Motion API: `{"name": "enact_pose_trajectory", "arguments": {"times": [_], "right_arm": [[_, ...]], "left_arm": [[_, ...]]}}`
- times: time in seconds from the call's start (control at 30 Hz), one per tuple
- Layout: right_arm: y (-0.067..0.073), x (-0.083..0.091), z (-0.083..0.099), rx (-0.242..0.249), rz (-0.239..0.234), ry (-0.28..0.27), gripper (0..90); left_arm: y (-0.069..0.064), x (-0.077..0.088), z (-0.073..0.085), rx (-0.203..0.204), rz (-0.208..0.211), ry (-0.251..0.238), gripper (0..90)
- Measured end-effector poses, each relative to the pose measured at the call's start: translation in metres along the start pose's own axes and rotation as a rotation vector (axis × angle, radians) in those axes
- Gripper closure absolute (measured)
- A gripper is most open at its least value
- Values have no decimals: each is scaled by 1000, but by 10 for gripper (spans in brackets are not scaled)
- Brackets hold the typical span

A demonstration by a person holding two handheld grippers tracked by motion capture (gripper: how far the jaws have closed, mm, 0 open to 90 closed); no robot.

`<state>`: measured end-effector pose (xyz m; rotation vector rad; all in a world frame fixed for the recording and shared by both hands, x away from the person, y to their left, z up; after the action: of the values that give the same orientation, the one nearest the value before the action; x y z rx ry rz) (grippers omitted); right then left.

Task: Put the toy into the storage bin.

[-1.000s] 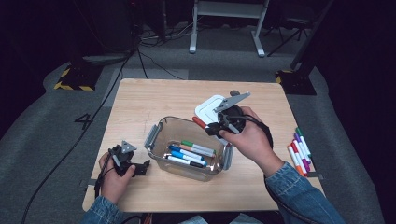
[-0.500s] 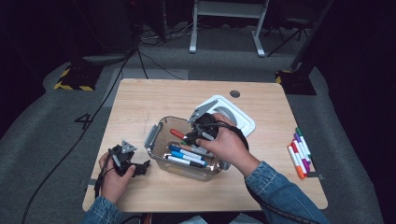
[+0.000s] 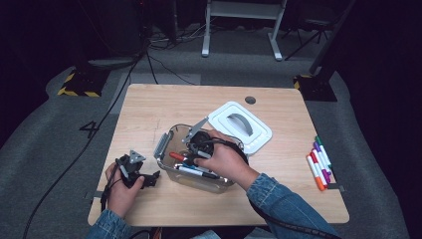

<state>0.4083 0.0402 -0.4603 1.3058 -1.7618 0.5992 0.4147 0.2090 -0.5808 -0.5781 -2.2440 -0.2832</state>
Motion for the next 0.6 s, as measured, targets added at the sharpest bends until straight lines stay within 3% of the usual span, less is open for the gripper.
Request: {"name": "enact_pose_trajectory", "arguments": {"times": [0.23,0.6], "right_arm": [[2,-22,11,8,-23,64,774],[3,-41,25,25,-52,131,772]], "left_arm": [[0,0,0,1,1,1,2],[0,0,0,0,0,0,2]]}}
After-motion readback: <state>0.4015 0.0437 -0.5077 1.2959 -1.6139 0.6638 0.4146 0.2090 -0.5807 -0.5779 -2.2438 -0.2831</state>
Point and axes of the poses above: each handheld gripper's, and its own axes: x roughly backward along the jaws, z roughly out of its underside, y roughly to its left, the point moved 10 cm from there along -x, roughly forward along the jaws, and after that the axes turned 3 degrees about -x, right-handed, at the moved point
